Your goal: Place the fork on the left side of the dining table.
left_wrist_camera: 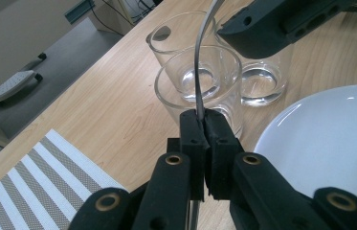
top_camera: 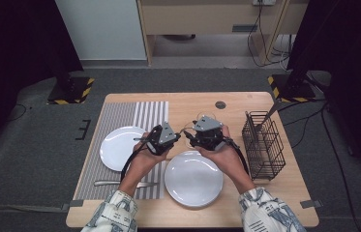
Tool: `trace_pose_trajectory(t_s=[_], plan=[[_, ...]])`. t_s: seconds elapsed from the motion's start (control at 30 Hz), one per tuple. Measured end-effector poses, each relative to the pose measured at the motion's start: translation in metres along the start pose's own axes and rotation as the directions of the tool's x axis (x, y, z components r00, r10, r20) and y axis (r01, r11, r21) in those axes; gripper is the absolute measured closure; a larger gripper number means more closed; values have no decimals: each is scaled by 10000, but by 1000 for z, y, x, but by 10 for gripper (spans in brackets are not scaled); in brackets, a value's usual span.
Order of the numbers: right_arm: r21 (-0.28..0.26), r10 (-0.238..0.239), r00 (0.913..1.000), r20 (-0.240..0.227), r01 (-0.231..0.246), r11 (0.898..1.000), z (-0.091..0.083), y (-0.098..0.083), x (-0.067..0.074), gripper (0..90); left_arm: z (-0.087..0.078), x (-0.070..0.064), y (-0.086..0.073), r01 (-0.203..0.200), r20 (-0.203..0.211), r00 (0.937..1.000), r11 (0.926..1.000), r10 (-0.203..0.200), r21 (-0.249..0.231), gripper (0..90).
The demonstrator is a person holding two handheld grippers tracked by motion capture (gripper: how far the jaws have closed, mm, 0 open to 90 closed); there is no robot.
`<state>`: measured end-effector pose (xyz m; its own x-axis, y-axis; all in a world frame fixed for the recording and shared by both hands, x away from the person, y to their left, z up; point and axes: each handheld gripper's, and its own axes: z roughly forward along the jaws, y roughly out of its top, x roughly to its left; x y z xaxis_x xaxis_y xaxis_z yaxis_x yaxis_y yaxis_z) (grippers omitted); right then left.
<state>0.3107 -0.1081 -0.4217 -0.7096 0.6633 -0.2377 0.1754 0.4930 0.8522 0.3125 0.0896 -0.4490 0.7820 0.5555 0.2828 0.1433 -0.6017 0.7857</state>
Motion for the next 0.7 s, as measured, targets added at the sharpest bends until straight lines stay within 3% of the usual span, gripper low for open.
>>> trace_pose_trajectory(t_s=[0.2,0.5,0.7], plan=[[58,-222,9998,17,222,9997,0,-1,3,540,0,3,-2,147,-73,9999,9999,-147,26,877],[-145,-55,9999,128,57,9999,-3,5,5,535,0,3,-3,256,-46,9997,9996,-256,101,877],[-359,301,9994,167,-295,9989,-4,9,5,651,1,3,-4,221,-38,9997,9995,-220,212,877]])
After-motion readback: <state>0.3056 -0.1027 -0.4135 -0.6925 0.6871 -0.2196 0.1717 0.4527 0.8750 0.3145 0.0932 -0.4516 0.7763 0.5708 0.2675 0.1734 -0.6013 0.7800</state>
